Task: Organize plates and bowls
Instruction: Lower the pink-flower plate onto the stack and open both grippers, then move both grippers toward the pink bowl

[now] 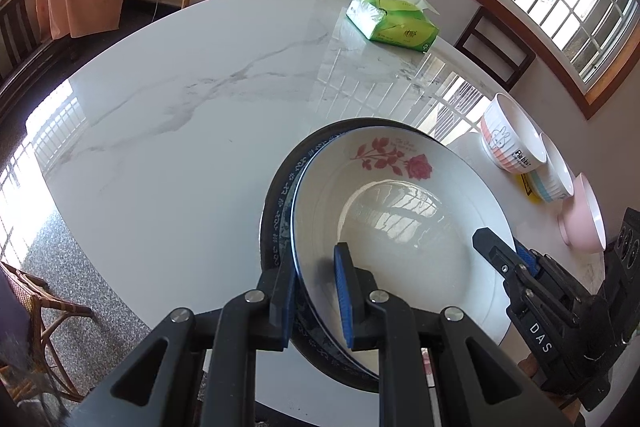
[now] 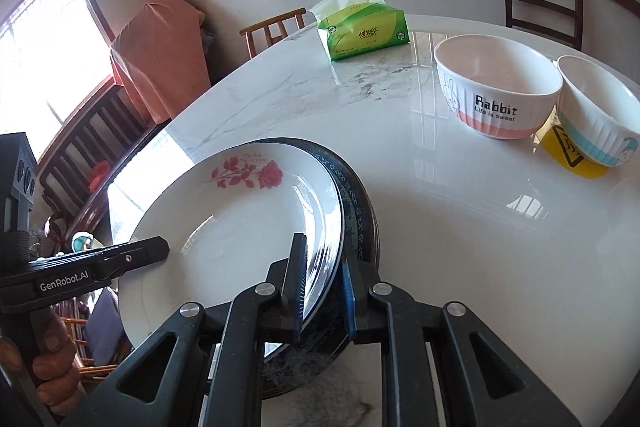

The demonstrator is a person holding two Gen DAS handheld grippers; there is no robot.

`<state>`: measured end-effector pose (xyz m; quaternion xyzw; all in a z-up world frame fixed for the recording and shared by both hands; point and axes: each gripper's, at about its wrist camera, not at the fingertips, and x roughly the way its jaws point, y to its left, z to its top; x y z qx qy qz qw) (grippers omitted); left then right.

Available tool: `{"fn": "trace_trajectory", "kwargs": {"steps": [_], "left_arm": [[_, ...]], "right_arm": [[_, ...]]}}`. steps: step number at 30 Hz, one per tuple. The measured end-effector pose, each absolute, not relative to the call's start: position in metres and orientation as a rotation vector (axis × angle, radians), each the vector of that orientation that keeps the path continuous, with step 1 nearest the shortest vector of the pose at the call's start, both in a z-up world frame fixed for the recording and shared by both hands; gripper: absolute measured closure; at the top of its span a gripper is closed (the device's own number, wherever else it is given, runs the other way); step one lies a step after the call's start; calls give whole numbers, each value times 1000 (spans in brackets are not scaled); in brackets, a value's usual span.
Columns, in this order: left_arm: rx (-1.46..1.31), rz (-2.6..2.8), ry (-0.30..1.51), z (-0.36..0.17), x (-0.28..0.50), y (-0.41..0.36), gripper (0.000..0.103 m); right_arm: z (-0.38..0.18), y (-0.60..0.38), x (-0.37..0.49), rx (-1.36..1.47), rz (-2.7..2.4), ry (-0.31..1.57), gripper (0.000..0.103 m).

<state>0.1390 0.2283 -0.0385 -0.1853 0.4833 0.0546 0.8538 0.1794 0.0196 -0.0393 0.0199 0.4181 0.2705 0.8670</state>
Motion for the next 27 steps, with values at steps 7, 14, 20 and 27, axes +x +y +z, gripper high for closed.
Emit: {"fn": "trace_trajectory", "kwargs": {"steps": [7,14,20,27], "left_arm": [[-235,217,909,-19,132,218,85],[-145,201,845,-2,120,193,85],[-63,151,800,11,112,151,85],[37,76,785,15,109,95,85]], "right_arm": [[-36,40,161,-197,498,717,68],[-18,29,146,-231,408,552,45],[-3,-38,135,-78,335,543,44],[-21,-140,115,-28,133,593,43]]}}
